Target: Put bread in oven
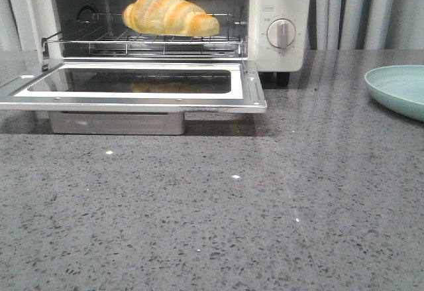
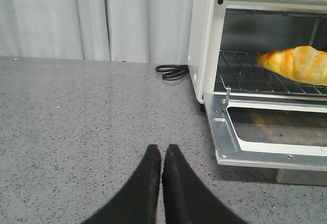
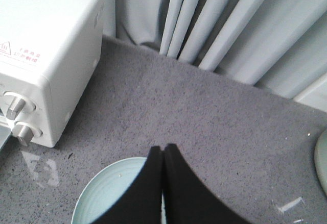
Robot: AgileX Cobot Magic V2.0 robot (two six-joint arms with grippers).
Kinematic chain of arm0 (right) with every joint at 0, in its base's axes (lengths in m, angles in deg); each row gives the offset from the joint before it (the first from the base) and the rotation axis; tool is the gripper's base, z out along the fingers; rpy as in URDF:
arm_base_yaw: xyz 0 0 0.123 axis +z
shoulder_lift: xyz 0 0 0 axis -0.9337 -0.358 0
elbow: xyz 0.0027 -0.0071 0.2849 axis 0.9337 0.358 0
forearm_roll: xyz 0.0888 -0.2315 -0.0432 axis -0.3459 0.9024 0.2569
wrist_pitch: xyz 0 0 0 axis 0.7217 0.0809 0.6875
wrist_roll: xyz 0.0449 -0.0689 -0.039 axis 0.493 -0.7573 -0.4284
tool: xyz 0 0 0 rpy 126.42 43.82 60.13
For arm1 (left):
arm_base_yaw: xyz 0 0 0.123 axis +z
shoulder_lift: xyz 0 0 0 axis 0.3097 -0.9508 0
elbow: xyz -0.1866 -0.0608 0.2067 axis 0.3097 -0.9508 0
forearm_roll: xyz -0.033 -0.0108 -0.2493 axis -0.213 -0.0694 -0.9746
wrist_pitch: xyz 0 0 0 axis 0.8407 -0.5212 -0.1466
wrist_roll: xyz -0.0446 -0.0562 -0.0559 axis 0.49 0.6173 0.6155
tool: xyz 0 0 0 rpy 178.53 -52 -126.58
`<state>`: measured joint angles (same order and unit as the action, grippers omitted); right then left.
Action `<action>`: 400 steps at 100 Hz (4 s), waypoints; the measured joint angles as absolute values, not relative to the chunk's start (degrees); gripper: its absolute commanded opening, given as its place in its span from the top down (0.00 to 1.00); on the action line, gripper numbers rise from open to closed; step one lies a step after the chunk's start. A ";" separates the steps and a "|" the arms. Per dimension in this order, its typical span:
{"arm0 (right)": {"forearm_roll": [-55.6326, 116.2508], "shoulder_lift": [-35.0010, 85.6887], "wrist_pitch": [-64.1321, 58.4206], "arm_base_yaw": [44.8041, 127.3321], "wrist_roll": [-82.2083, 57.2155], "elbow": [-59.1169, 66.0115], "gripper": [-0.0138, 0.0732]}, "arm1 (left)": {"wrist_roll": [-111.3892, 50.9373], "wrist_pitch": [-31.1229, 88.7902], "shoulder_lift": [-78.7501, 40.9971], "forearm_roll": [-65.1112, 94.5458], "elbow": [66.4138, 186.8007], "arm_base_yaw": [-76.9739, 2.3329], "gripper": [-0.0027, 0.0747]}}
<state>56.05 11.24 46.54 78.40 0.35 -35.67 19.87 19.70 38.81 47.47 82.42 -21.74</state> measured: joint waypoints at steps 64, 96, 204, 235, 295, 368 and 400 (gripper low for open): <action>51.81 39.45 29.04 73.06 0.72 8.10 0.92 | 19.87 19.70 38.81 47.47 82.42 -21.74 0.99; 49.01 58.23 16.85 70.94 3.04 27.55 0.92 | 19.87 19.70 38.81 47.47 82.42 -21.74 0.99; 48.57 83.27 -2.47 69.90 3.31 63.85 0.92 | 19.87 19.70 38.81 47.47 82.42 -21.74 0.99; 46.18 84.14 -3.34 65.08 3.31 64.37 0.92 | 19.87 19.70 38.81 47.47 82.42 -21.74 0.99; 43.83 84.14 4.07 64.98 3.41 64.37 0.92 | 19.87 19.70 38.81 47.47 82.42 -21.74 0.99; 43.73 84.14 4.22 64.98 3.41 64.37 0.92 | 19.87 19.70 38.81 47.47 82.42 -21.74 0.99; 43.73 84.14 4.22 64.98 3.41 64.37 0.92 | 19.87 19.70 38.81 47.47 82.42 -21.74 0.99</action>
